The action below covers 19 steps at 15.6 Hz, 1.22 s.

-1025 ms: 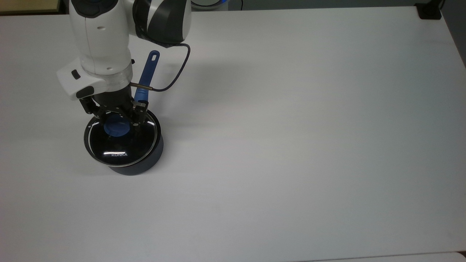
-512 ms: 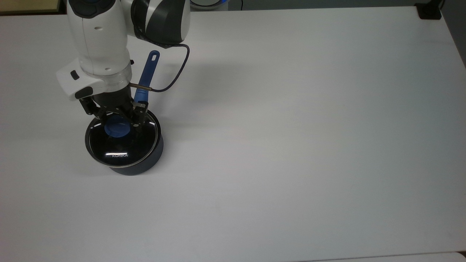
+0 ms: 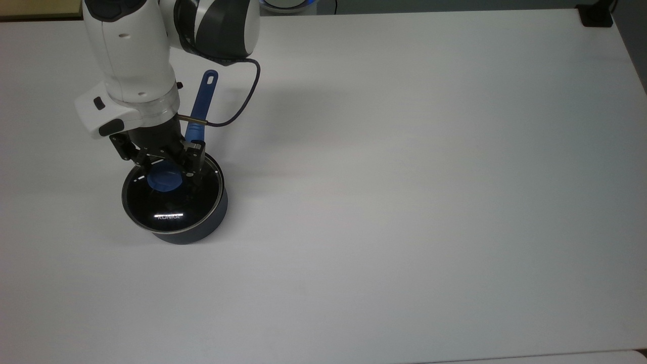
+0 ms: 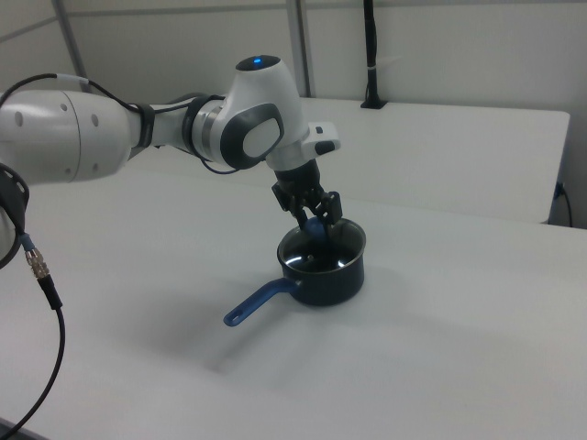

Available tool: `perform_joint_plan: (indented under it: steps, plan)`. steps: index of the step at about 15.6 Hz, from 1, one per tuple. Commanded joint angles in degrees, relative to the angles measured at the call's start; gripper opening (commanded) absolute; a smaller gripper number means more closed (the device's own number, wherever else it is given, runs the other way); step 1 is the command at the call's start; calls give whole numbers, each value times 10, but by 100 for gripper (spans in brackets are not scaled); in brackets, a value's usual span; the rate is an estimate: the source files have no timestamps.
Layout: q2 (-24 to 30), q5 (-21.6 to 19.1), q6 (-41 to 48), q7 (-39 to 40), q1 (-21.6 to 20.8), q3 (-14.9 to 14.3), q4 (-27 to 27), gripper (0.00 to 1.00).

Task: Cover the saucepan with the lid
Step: 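Lower the lid onto the saucepan rim and settle it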

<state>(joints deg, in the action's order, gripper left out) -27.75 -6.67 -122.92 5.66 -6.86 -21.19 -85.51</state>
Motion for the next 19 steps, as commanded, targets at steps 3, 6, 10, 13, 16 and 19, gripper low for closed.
perform_joint_plan:
  steps: [3, 6, 10, 13, 16, 19]
  plan:
    - [-3, -17, 2, 31, -6, -5, -2, 56]
    - [1, -19, 22, 45, -5, -6, -2, 56]
    - [2, -18, 49, 45, -7, -8, -3, 55]
    - [2, -18, 51, 45, -7, -8, -3, 55]
    - [2, -19, 63, 45, -7, -8, -3, 55]
    - [3, -20, 66, 43, -8, -8, -4, 56]
